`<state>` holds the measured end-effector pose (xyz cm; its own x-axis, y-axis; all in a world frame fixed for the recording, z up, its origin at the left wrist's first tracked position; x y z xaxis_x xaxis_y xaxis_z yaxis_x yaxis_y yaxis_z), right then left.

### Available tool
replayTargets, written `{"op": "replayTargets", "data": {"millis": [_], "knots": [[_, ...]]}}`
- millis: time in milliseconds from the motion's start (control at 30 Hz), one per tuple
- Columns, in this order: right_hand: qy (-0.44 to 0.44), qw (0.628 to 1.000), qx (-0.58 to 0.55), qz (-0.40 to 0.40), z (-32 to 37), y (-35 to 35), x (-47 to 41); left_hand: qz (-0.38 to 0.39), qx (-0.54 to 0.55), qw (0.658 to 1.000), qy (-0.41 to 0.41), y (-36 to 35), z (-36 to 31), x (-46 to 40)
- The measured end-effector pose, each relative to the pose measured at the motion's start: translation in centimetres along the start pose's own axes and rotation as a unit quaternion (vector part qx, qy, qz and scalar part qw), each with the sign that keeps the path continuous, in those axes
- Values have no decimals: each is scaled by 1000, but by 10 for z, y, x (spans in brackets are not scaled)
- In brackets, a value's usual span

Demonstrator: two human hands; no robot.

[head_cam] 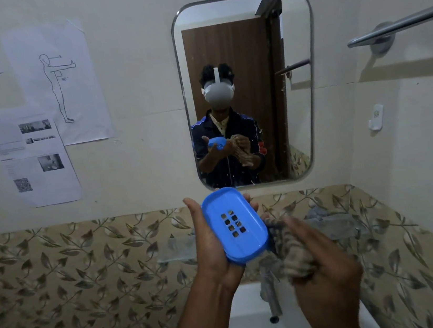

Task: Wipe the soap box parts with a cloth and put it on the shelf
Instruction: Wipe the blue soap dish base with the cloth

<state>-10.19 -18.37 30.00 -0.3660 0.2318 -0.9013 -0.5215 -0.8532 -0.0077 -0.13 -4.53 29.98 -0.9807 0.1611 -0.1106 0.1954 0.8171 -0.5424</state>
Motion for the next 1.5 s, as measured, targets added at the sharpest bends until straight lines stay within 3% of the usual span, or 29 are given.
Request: {"op": "replayTargets", "data": {"millis": [67,133,167,233,300,367,500,633,800,933,1100,1167,1267,1300,1367,1500], "knots": [[-54,989,-76,-114,-5,15,-9,2,10,1000,-13,1,-2,2],[-37,981,-55,-182,3,25,-20,13,5,1000,-24,-2,-3,4],[-10,987,-51,-155,8,21,-28,21,-8,999,-26,-5,-3,5],[-22,995,-99,23,14,-4,-41,34,-49,998,-24,-13,0,7],[23,983,12,183,11,-28,-35,56,-69,996,-23,-21,1,10],[60,957,130,253,4,-38,-20,60,-75,995,-34,-21,-2,9],[-57,964,92,242,10,-34,-4,18,-91,993,-72,-10,-2,3],[-141,960,-79,229,18,-38,-14,8,-52,996,-79,-8,0,6],[-134,946,-95,278,20,-29,-18,14,-53,995,-82,-9,-9,4],[-161,962,-40,218,6,-21,-36,19,-75,996,-53,-15,-3,6],[-61,993,16,96,20,-33,-54,44,-159,986,-22,-26,17,16],[-93,984,-20,148,21,-37,-55,52,-158,986,-26,-21,18,16],[-153,934,-88,312,20,-38,-43,33,-124,991,-36,-8,9,10],[-168,914,-87,358,19,-36,-39,23,-117,992,-42,-5,7,9],[-145,910,-25,387,16,-35,-37,10,-107,993,-43,-3,6,9],[-74,969,2,237,20,-45,-50,17,-129,991,-8,-5,19,9]]}}
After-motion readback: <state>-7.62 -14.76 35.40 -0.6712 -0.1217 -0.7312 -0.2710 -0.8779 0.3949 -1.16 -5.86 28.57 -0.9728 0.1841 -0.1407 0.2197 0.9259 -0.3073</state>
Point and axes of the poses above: each hand's wrist, its own x-axis away from the middle knuckle, its own y-axis out of the back of the hand, z = x × y, the point moved 5 cm from there along -x, towards the middle knuckle, and after that the axes turned 14 degrees about -x, right-handed, at the moved point
